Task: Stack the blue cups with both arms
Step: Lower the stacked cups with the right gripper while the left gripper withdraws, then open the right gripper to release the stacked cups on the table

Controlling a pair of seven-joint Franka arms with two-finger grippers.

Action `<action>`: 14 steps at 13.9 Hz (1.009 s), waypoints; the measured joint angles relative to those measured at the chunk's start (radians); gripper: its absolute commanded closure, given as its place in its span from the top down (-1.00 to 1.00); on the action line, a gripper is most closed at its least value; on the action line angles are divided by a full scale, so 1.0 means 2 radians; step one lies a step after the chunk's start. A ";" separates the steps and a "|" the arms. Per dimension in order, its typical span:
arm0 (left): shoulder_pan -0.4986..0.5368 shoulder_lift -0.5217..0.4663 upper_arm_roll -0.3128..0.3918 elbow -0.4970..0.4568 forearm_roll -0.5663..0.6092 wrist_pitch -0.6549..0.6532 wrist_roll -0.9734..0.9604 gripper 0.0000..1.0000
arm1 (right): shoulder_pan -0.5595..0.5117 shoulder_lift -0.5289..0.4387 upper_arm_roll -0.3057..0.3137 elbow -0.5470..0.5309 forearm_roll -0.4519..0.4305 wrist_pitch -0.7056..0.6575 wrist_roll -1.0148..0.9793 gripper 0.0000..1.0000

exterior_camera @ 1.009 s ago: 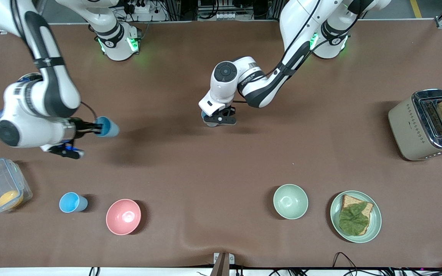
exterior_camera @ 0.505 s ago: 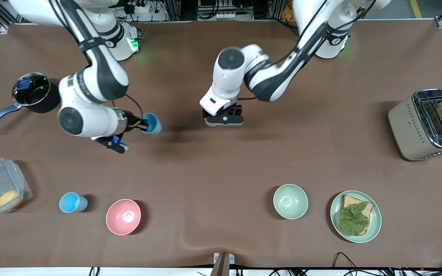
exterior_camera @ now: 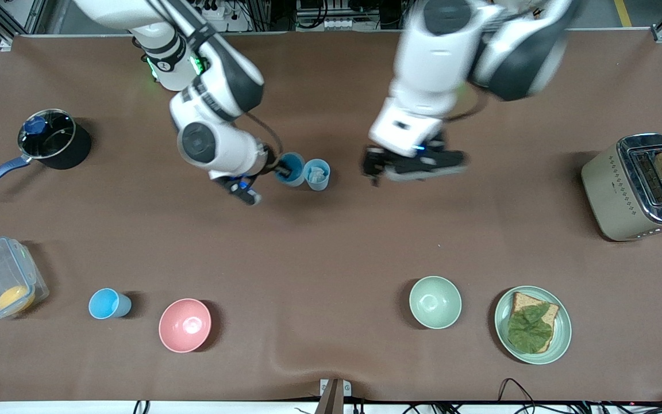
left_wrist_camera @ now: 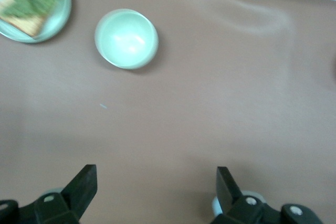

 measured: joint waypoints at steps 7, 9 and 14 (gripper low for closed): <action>0.109 -0.037 0.001 0.017 -0.027 -0.109 0.169 1.00 | 0.008 0.025 0.028 -0.002 -0.011 0.047 0.049 -1.00; 0.138 -0.052 0.001 0.017 -0.044 -0.131 0.213 1.00 | 0.010 0.037 0.028 -0.003 -0.029 0.052 0.060 -1.00; 0.184 -0.069 0.003 0.017 -0.070 -0.158 0.276 1.00 | 0.011 0.052 0.028 -0.003 -0.048 0.053 0.072 0.12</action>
